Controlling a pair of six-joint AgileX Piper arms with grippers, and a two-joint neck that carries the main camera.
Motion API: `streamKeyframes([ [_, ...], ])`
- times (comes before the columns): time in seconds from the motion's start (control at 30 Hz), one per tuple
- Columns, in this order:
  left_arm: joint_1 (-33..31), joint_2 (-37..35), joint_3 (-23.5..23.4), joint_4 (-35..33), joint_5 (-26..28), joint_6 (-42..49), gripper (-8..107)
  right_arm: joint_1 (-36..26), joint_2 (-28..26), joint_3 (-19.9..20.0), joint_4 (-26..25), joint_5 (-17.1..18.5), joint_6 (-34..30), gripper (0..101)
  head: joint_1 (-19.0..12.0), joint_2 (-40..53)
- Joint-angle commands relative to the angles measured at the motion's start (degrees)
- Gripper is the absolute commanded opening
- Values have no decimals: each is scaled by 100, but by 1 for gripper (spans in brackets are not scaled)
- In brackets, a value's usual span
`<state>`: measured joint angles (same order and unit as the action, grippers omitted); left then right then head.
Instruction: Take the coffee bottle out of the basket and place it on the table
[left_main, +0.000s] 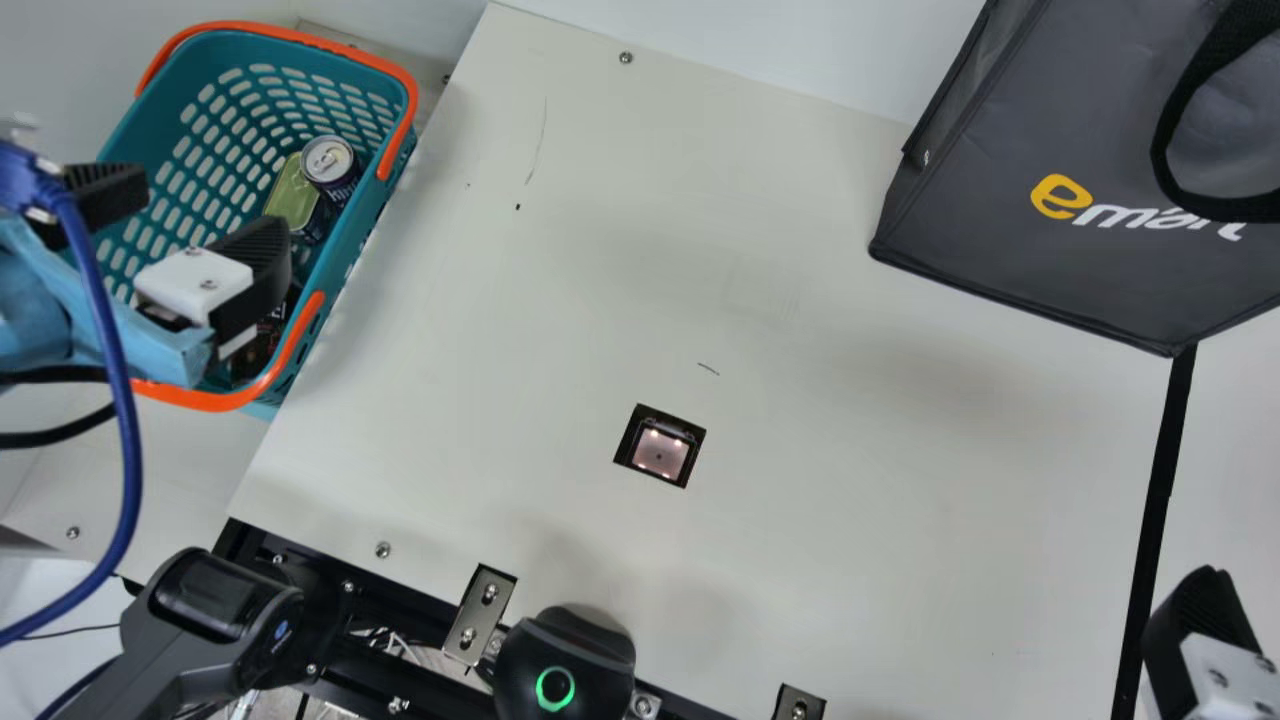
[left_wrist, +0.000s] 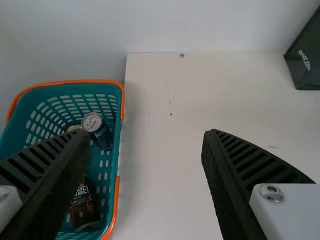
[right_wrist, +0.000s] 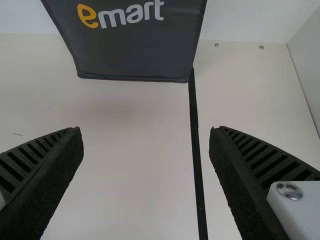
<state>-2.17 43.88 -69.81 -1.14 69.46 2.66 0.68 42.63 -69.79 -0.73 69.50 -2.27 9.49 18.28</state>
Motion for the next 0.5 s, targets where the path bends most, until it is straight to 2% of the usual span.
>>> streamKeyframes([
  [0.0, 25, 30, -41, 17, -2, -3, 90, 0, 0, 0, 0, 0, 0, 91, -157, 14],
  [0.47, 963, 199, 0, 35, -209, 163, 90, 0, 0, 0, 0, 0, 0, 91, -157, 14],
])
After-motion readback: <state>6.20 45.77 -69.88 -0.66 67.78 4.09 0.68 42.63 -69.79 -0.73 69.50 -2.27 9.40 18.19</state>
